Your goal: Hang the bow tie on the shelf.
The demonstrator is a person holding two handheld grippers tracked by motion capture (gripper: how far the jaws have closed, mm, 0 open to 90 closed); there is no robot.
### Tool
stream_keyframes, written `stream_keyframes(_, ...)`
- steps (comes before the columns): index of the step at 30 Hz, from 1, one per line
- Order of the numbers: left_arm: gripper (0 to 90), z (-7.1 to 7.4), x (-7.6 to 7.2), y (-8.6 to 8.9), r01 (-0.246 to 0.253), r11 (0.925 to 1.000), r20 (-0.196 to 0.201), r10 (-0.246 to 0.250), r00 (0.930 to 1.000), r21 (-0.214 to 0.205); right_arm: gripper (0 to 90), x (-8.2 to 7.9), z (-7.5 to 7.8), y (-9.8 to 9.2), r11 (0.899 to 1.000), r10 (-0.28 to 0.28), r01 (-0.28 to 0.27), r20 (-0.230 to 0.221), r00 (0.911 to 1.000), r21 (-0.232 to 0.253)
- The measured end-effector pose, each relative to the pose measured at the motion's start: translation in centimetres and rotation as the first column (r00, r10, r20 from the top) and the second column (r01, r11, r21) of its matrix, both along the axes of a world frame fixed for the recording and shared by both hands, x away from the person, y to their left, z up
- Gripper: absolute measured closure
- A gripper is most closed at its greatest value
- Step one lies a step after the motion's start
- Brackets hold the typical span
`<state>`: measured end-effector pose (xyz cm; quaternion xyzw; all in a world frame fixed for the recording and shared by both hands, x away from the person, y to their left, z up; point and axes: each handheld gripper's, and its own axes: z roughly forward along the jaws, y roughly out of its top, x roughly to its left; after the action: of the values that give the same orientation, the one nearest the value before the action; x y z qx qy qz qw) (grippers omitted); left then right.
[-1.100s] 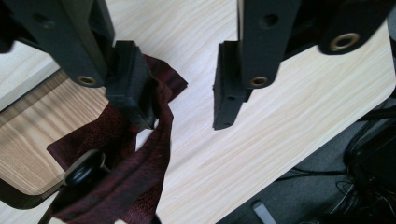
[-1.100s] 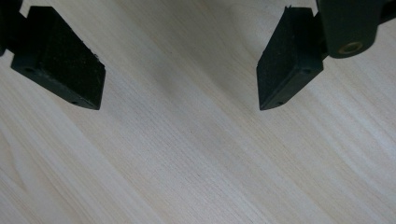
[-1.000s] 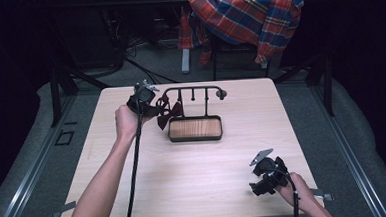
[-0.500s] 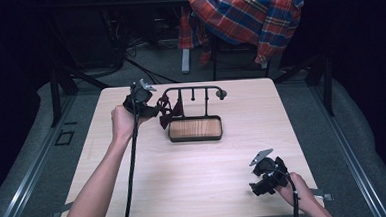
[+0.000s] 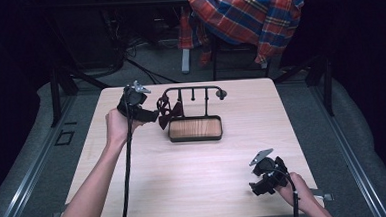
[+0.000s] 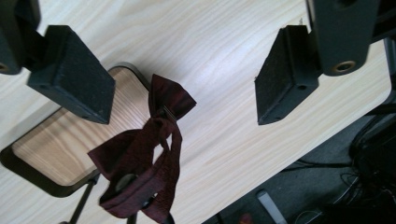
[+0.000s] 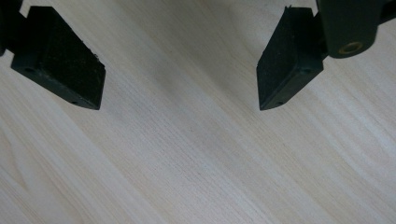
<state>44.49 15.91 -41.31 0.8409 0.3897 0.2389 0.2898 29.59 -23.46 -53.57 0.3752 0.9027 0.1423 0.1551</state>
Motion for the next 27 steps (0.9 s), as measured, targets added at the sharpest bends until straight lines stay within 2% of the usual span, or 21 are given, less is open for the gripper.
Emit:
stream_keyframes(5,15.8,0.6,-1.6,0.6,0.015,0.9999,0.015,-0.015,0.9998,-0.007,15.2,0.0,0.0,0.0,1.0,-0.001,0.001,0.002,1.0,-0.002)
stream_keyframes(9,13.8,0.9,-2.9,1.2,0.024,0.9995,0.003,-0.024,0.9997,-0.021,15.2,0.0,0.0,0.0,1.0,0.001,-0.001,-0.001,1.0,-0.006)
stream_keyframes(12,10.4,1.0,-3.9,1.7,0.019,0.9998,-0.005,-0.02,0.9998,-0.004,15.2,0.0,0.0,0.0,1.0,-0.002,0.002,0.002,1.0,0.002)
stream_keyframes(15,8.7,1.0,-5.0,2.3,0.02,0.9998,-0.022,-0.02,0.9996,-0.004,15.2,0.0,0.0,0.0,1.0,-0.002,0.002,0.002,1.0,0.002)
stream_keyframes(17,7.5,0.9,-5.8,2.7,0.021,0.9998,-0.031,-0.021,0.9993,-0.003,15.2,0.0,0.0,0.0,1.0,0.004,-0.004,-0.005,1.0,-0.009)
stream_keyframes(21,5.2,0.4,-7.4,3.4,0.024,0.9997,-0.04,-0.023,0.9989,0.008,15.2,0.0,-0.1,0.1,1.0,0.001,-0.001,-0.006,1.0,0.005)
stream_keyframes(22,4.8,0.1,-7.9,3.5,0.025,0.9996,-0.044,-0.025,0.9987,0.009,15.2,-0.1,-0.4,0.2,0.999,-0.019,0.018,0.016,0.9997,0.039)
stream_keyframes(23,3.9,-0.1,-8.3,3.6,0.028,0.9995,-0.053,-0.028,0.9982,0.012,15.2,0.0,-0.1,0.1,1.0,-0.001,0.001,-0.002,1.0,0.001)
stream_keyframes(25,2.2,-0.5,-9.0,4.0,0.034,0.9994,-0.075,-0.034,0.9966,0.007,15.2,-0.1,-0.2,0.2,1.0,-0.01,0.01,0.006,0.9999,0.014)
stream_keyframes(27,1.6,-1.0,-9.6,4.3,0.027,0.9996,-0.081,-0.027,0.9964,0.001,15.2,0.0,-0.1,0.1,1.0,0.003,-0.003,-0.005,1.0,-0.007)
